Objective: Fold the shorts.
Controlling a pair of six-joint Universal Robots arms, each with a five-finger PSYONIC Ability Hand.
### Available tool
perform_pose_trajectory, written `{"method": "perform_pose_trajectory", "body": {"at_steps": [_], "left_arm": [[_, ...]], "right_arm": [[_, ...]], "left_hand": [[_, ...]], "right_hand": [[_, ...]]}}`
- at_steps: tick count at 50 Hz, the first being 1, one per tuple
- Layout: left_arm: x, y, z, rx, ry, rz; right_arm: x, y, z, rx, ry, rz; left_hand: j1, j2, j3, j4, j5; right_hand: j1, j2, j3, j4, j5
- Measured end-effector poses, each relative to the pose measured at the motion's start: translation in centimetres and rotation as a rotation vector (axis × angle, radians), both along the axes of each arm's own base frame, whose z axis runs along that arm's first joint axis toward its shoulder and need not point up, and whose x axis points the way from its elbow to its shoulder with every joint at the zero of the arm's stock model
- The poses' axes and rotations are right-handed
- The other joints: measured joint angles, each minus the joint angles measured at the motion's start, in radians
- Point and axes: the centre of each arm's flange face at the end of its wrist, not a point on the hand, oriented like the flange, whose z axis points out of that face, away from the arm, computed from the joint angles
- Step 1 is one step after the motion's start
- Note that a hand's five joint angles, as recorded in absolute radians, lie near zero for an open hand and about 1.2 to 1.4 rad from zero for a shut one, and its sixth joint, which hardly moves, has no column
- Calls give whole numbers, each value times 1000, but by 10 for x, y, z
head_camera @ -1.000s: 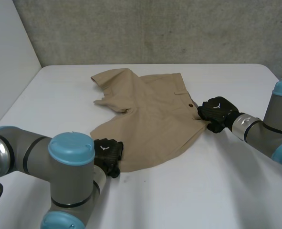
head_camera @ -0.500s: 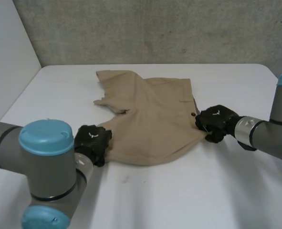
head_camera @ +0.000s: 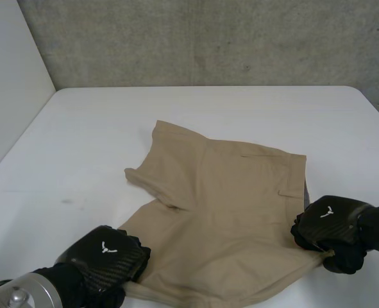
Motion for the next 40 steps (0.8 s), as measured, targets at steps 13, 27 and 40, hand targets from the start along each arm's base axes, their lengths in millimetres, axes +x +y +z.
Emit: {"method": "perform_pose_trajectory", "body": {"at_steps": [13, 27, 40], "left_arm": [[-49, -110, 3, -302, 123, 61], [-117, -259, -21, -687, 206, 196], [-148, -313, -83, -890, 268, 192]], "right_arm": [[5, -66, -13, -132, -123, -179], [46, -151, -29, -483, -210, -349], [74, -206, -75, -728, -229, -402]], "left_hand": [[0, 1, 0, 0, 0], [0, 1, 0, 3, 0], [-29, -59, -46, -46, -33]], "right_hand": [[0, 0, 0, 0, 13], [0, 0, 0, 0, 19], [-107, -197, -186, -185, -136]]}}
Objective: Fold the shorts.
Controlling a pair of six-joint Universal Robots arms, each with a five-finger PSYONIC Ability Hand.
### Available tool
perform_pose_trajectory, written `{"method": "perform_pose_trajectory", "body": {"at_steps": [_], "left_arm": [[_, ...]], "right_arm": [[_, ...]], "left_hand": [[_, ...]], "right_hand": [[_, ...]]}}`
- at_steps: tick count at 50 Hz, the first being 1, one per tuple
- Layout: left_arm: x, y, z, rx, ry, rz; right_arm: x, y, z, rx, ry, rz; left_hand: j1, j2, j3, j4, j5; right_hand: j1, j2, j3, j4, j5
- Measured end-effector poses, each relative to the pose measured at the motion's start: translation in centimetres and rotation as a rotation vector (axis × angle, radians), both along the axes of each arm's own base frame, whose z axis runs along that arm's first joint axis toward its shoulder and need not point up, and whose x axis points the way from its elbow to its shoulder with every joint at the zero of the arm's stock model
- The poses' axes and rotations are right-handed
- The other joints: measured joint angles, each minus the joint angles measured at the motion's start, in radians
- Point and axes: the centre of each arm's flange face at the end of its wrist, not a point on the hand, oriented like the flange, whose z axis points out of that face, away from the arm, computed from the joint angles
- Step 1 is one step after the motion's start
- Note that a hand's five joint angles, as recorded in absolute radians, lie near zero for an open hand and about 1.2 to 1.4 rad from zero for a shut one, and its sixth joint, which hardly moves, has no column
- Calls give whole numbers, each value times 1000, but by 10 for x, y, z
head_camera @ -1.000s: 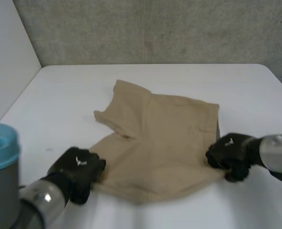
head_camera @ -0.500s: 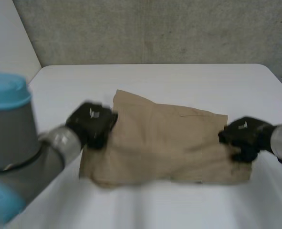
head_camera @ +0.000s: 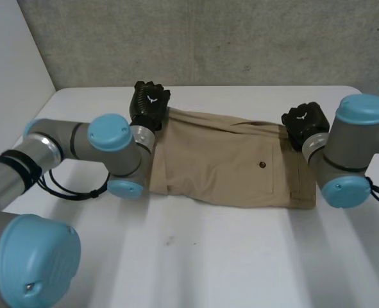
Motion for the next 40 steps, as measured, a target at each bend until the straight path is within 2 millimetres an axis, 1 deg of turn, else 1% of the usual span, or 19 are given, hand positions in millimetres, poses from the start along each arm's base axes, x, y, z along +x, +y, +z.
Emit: {"method": "perform_pose_trajectory", "body": {"at_steps": [1, 2, 3, 4, 5, 6, 9, 16, 18, 21, 24, 25, 29, 31, 32, 36, 37, 39, 40], "left_arm": [[-1, -1, -5, -13, 1, -3], [-2, -1, -8, -23, 3, -6], [-3, -1, -12, -37, 6, -12], [-4, 1, -15, -51, 11, -17], [-4, 1, -15, -58, 14, -20], [-5, 3, -16, -76, 22, -26], [-5, 6, -12, -104, 37, -30], [3, 25, 27, -171, 80, -36], [10, 35, 45, -162, 81, -38], [19, 49, 62, -135, 80, -43], [30, 67, 77, -80, 83, -57], [33, 72, 79, -59, 86, -64], [43, 93, 84, 67, 111, -112], [44, 97, 83, 91, 118, -122], [47, 106, 81, 171, 140, -147], [48, 113, 76, 258, 167, -168], [49, 116, 72, 300, 178, -173], [49, 117, 61, 356, 182, -171], [48, 116, 54, 377, 180, -167]], "right_arm": [[1, -1, -4, 1, 1, 0], [2, -2, -8, 4, 1, 0], [3, -2, -10, 6, 0, 0], [4, -2, -12, 8, -1, -1], [4, -2, -12, 8, -2, -1], [4, -2, -13, 9, -5, -2], [4, -1, -9, 1, -13, -4], [-2, 11, 29, -47, -66, -9], [-6, 20, 43, -49, -81, -7], [-9, 33, 52, -31, -88, 5], [-12, 46, 56, 3, -87, 24], [-13, 55, 56, 35, -85, 40], [-15, 73, 47, 130, -91, 67], [-16, 77, 44, 158, -98, 70], [-18, 84, 37, 211, -118, 69], [-20, 89, 30, 270, -152, 60], [-21, 90, 26, 295, -170, 55], [-23, 92, 19, 334, -201, 46], [-23, 92, 15, 349, -211, 43]], "left_hand": [[-293, -285, -288, -295, -273], [-366, -369, -371, -380, -357], [-737, -681, -677, -693, -672], [-737, -681, -677, -693, -672], [-884, -877, -874, -885, -852], [-884, -877, -874, -885, -852], [-896, -924, -920, -934, -899], [-896, -935, -926, -941, -902], [-896, -936, -926, -941, -901], [-896, -936, -926, -941, -902], [-896, -937, -926, -941, -902], [-896, -937, -926, -941, -902], [-896, -937, -926, -941, -902], [-896, -937, -926, -941, -902], [-896, -937, -926, -941, -902], [-896, -937, -926, -941, -902], [-888, -933, -924, -938, -899], [-748, -816, -816, -823, -790], [-748, -816, -816, -823, -790]], "right_hand": [[-95, -116, -115, -115, -103], [-305, -341, -334, -335, -315], [-400, -421, -432, -435, -414], [-543, -621, -631, -633, -618], [-543, -621, -631, -633, -618], [-611, -745, -766, -762, -751], [-616, -757, -791, -771, -767], [-616, -758, -792, -771, -778], [-616, -758, -792, -771, -778], [-616, -758, -792, -771, -778], [-616, -757, -792, -771, -778], [-616, -757, -792, -771, -778], [-616, -758, -792, -771, -778], [-616, -758, -792, -771, -778], [-616, -757, -792, -771, -778], [-616, -757, -792, -771, -778], [-616, -757, -792, -771, -778], [-616, -757, -792, -771, -778], [-616, -757, -791, -771, -778]]}}
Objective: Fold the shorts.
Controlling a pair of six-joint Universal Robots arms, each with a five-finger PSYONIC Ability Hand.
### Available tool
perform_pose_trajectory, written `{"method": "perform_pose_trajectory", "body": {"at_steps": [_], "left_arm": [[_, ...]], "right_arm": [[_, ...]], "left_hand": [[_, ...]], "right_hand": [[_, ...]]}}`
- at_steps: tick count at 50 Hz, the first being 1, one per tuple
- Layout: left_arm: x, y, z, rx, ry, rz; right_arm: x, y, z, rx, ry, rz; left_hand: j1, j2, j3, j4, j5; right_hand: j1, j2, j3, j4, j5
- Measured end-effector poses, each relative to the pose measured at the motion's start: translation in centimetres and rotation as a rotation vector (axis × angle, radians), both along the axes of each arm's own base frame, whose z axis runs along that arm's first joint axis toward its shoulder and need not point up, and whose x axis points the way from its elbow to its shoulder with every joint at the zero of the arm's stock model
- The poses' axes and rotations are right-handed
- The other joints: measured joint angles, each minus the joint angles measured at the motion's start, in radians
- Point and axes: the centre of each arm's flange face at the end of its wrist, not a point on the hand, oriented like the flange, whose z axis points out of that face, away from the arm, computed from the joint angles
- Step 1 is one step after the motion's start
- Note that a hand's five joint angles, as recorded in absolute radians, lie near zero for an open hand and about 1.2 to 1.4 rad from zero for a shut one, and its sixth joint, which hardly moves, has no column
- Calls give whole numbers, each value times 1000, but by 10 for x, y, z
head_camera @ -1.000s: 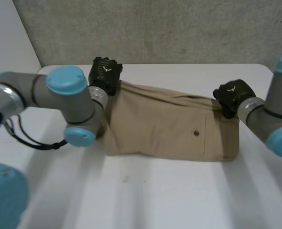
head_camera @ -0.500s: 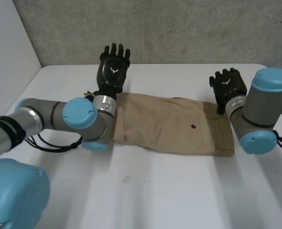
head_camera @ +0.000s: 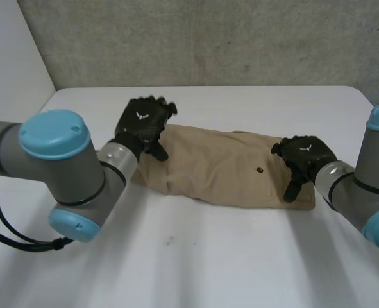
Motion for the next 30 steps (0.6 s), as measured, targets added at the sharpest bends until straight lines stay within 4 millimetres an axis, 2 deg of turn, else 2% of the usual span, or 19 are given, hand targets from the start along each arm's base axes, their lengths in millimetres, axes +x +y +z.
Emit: {"method": "perform_pose_trajectory", "body": {"at_steps": [2, 4, 9, 12, 17, 20, 21, 23, 24, 30], "left_arm": [[-1, -2, -9, 23, -9, 2], [-2, -6, -24, 51, -28, 11], [1, -14, -40, 57, -79, 39], [12, -26, -50, 30, -178, 94], [24, -32, -56, 14, -275, 130], [29, -32, -59, 13, -324, 140], [31, -32, -60, 18, -346, 142], [32, -31, -61, 23, -357, 142], [33, -30, -62, 26, -362, 143], [34, -30, -61, 27, -367, 146]], "right_arm": [[-1, 0, -4, 15, -7, -2], [-2, -1, -11, 34, -12, -5], [-5, -5, -21, 48, -11, -14], [-9, -10, -29, 56, -5, -26], [-12, -13, -34, 61, -1, -33], [-13, -14, -35, 62, 0, -36], [-13, -14, -35, 63, 0, -37], [-13, -14, -35, 63, 1, -37], [-13, -14, -35, 65, 1, -37], [-13, -12, -38, 76, 4, -36]], "left_hand": [[119, 119, 114, 106, 103], [386, 367, 357, 362, 352], [411, 416, 413, 414, 399], [394, 410, 406, 408, 396], [392, 409, 404, 402, 398], [462, 481, 465, 466, 453], [661, 657, 652, 645, 631], [803, 796, 788, 793, 780], [810, 854, 841, 848, 814], [810, 873, 862, 869, 814]], "right_hand": [[4, 7, 10, 3, 4], [21, 46, 56, 28, 38], [91, 120, 132, 110, 96], [121, 143, 161, 143, 128], [123, 143, 161, 145, 131], [137, 143, 183, 155, 137], [137, 143, 188, 158, 140], [137, 143, 197, 162, 143], [137, 143, 202, 166, 147], [151, 143, 205, 166, 151]]}}
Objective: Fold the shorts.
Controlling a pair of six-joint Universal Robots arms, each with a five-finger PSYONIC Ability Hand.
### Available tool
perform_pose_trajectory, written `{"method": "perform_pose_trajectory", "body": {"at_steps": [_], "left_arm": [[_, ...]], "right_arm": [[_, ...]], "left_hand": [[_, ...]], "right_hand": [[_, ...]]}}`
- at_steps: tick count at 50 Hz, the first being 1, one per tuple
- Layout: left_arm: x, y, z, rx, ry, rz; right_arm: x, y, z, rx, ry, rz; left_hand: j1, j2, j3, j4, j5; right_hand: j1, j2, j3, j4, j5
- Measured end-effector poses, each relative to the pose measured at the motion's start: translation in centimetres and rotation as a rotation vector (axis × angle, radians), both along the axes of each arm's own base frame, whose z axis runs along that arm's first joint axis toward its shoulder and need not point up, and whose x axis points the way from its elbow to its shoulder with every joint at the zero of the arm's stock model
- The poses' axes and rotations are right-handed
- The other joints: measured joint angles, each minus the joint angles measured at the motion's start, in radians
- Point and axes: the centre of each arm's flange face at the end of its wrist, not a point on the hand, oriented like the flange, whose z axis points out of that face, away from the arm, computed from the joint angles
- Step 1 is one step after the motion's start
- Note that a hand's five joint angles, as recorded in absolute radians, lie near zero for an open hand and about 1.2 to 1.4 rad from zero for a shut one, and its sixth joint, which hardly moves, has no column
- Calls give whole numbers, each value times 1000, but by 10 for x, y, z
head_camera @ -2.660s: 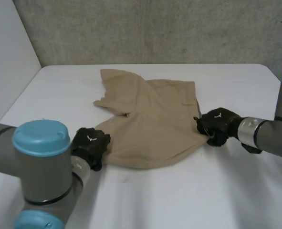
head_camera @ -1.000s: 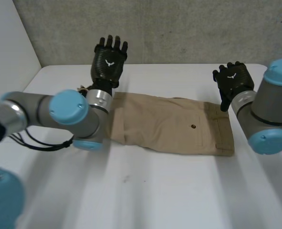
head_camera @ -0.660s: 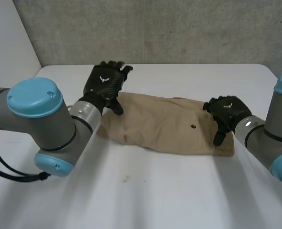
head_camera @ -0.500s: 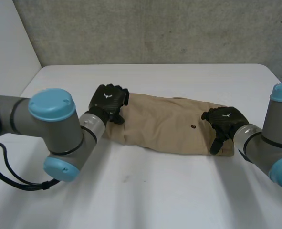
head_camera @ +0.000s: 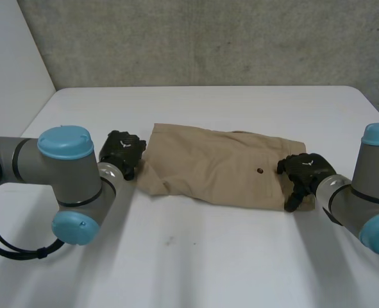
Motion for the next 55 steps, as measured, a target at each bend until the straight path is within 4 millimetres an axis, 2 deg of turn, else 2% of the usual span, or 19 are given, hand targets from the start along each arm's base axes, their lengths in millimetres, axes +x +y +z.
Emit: {"method": "perform_pose_trajectory", "body": {"at_steps": [13, 20, 23, 24, 25, 26, 27, 28, 30, 31, 35, 41, 49, 52, 53, 55], "left_arm": [[9, -7, -19, 24, -31, 65], [27, -21, -23, 33, -33, 112], [31, -21, -16, 31, -20, 120], [33, -20, -10, 30, -4, 119], [33, -20, -10, 30, -4, 119], [34, -17, -1, 27, 21, 112], [34, -13, 7, 28, 46, 104], [34, -11, 10, 28, 58, 99], [33, -5, 22, 26, 103, 77], [33, -2, 26, 28, 122, 67], [29, 10, 40, 39, 190, 8], [23, 16, 42, 62, 220, -64], [20, 6, 14, 107, 166, -85], [20, -1, -1, 122, 112, -85], [21, -3, -5, 125, 98, -84], [22, -6, -8, 125, 83, -81]], "right_arm": [[-1, 1, -1, 4, 2, -2], [-1, 2, 2, 0, 2, -4], [-1, 3, 3, -2, 1, -4], [-1, 3, 3, -3, 1, -4], [-1, 3, 3, -3, 1, -4], [-1, 3, 4, -4, 0, -3], [-1, 4, 4, -5, 0, -3], [-1, 4, 4, -6, 0, -3], [-1, 4, 5, -7, -1, -3], [-1, 4, 5, -8, -1, -3], [-1, 4, 6, -10, -2, -2], [-1, 4, 7, -11, -2, 0], [-1, 7, 5, -3, -1, 5], [-1, 8, 4, 0, 6, 9], [-1, 8, 4, 0, 9, 11], [-1, 9, 3, 0, 14, 12]], "left_hand": [[0, 0, 0, 0, 0], [-15, -38, -32, -39, -11], [-142, -170, -162, -168, -118], [-297, -324, -298, -306, -255], [-297, -324, -298, -306, -255], [-297, -324, -298, -306, -255], [-558, -564, -551, -563, -515], [-621, -633, -621, -633, -587], [-621, -633, -621, -633, -587], [-762, -795, -781, -801, -755], [-817, -875, -862, -878, -836], [-810, -860, -854, -863, -814], [-672, -728, -718, -723, -671], [-572, -632, -627, -630, -582], [-360, -440, -434, -437, -395], [-224, -290, -302, -306, -267]], "right_hand": [[5, 36, 8, 11, 8], [10, 36, 8, 11, 8], [10, 36, 8, 11, 8], [10, 36, 8, 11, 8], [10, 36, 8, 11, 8], [10, 36, 8, 11, 8], [10, 36, 8, 11, 8], [10, 36, 8, 11, 8], [10, 36, 8, 11, 8], [10, 36, 8, 11, 8], [9, 36, 7, 11, 8], [9, 36, 7, 11, 8], [9, 36, 7, 11, 8], [9, 36, 7, 11, 8], [9, 36, 7, 11, 8], [9, 36, 7, 11, 8]]}}
